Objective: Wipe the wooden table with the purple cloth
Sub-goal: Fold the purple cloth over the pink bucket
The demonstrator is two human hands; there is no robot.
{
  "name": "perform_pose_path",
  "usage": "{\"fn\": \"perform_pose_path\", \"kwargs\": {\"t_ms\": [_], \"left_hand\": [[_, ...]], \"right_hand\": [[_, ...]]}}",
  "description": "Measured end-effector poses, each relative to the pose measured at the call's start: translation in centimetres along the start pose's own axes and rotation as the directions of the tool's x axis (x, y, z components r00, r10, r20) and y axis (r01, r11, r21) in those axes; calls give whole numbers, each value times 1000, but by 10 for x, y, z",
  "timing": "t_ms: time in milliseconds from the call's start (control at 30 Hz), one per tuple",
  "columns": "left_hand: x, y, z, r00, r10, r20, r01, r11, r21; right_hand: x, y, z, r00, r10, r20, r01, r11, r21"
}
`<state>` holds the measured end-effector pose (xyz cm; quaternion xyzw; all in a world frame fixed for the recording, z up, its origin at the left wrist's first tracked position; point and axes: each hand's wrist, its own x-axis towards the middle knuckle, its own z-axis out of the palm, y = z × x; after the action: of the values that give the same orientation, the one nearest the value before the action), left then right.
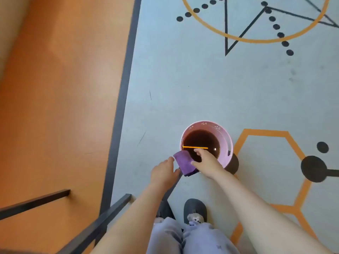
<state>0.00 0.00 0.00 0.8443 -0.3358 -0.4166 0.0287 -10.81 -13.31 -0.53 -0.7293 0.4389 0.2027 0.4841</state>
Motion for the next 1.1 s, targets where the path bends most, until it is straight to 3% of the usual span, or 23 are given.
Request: {"fn": "perform_pose_path", "kwargs": {"t_ms": [67, 133, 267, 333, 533, 733, 967, 1100], "left_hand": [[25, -7, 25, 994, -77, 83, 86, 990, -114], [46, -13, 44, 981, -110, 160, 160, 925, -344], [73, -15, 65, 961, -75, 265, 260, 565, -783], [81, -19, 71, 958, -75, 277, 283, 416, -864], [66, -18, 59, 951, -188, 247, 295, 297, -908], [3, 15, -2, 969, -224, 107, 166, 266, -950], [-128, 82, -117, 961, -168, -218, -131, 418, -899], [-213, 115, -177, 933, -131, -335, -245, 452, -858]], "right_hand": [[25, 12, 15, 997, 73, 3, -73, 987, 140], [49, 21, 24, 990, 132, 56, -142, 957, 254], [80, 40, 38, 935, 163, 316, -295, 851, 434], [84, 43, 40, 919, 164, 359, -332, 814, 477], [64, 39, 24, 966, 220, 138, -260, 821, 508], [-7, -1, -27, 989, 147, 2, -120, 800, 587], [-146, -79, -118, 997, 65, -34, -27, 752, 658], [-235, -132, -159, 969, -121, -215, 230, 764, 603]]}}
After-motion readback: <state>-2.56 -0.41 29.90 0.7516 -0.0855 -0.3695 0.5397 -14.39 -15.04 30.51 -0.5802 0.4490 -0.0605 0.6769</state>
